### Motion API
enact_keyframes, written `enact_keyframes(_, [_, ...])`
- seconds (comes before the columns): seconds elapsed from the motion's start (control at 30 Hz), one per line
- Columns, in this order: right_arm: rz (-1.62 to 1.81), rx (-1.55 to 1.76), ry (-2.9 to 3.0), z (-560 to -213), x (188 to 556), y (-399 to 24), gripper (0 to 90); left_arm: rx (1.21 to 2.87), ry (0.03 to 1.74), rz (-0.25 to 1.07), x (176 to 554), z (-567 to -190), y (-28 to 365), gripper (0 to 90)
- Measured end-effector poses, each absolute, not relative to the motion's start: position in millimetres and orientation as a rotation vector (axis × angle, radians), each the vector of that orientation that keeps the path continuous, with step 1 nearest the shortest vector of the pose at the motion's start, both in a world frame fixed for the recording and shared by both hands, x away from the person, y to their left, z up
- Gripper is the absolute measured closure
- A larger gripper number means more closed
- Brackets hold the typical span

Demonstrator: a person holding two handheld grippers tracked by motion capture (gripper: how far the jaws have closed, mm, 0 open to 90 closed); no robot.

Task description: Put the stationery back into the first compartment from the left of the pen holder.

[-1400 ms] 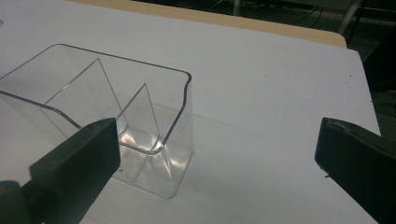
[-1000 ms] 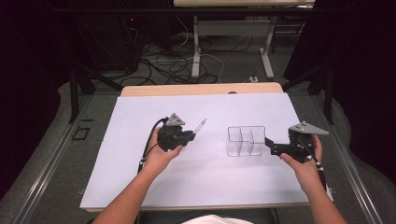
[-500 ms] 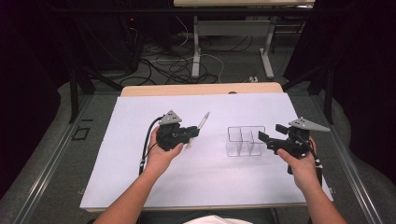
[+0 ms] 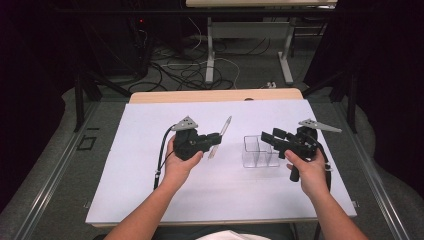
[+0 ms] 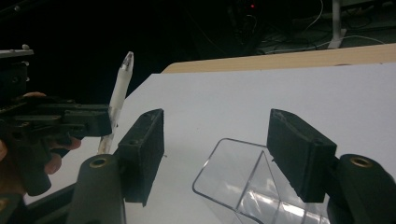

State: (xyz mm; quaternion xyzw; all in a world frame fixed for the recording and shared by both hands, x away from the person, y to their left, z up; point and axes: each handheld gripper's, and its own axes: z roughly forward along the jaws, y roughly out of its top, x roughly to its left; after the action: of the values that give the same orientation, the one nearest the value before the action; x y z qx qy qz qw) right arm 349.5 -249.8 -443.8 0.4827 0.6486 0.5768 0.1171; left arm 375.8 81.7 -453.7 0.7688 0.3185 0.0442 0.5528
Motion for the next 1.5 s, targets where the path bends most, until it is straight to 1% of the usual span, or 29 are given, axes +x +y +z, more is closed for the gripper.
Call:
enact_keyframes(0.03, [1.697,1.422,1.896,-443.6,350.6,-246.2,38.9,1.818,0.752,0.101,375.0,-453.9,80.8,80.0])
enact_keyframes(0.1, [1.747,1.456,1.922,-443.1,350.7,-241.1,46.1,1.819,0.755,0.1,373.5,-454.4,79.2,80.0])
enact_keyframes(0.23, [1.782,1.485,1.935,-445.1,354.8,-231.2,53.4,1.826,0.748,0.101,372.4,-457.3,77.6,80.0])
enact_keyframes(0.37, [1.866,1.532,1.925,-447.7,359.1,-221.9,55.5,1.838,0.759,0.091,371.9,-462.0,75.6,80.0])
enact_keyframes(0.6, [1.884,1.55,1.969,-453.0,362.7,-206.6,59.1,1.855,0.755,0.077,370.7,-466.7,71.8,80.0])
enact_keyframes(0.73, [1.93,1.566,1.984,-458.0,361.8,-204.2,62.6,1.864,0.749,0.065,369.2,-468.8,68.6,80.0])
enact_keyframes(1.1, [1.939,1.58,2.011,-463.2,360.2,-197.9,65.1,1.883,0.706,0.038,361.9,-469.8,57.4,80.0])
enact_keyframes(1.33, [1.957,1.599,2.038,-466.1,360.5,-195.2,68.4,1.897,0.683,0.025,358.0,-469.1,53.1,80.0])
enact_keyframes(1.5, [1.964,1.632,2.032,-468.0,360.9,-194.2,72.7,1.905,0.665,0.028,356.6,-470.2,50.0,80.0])
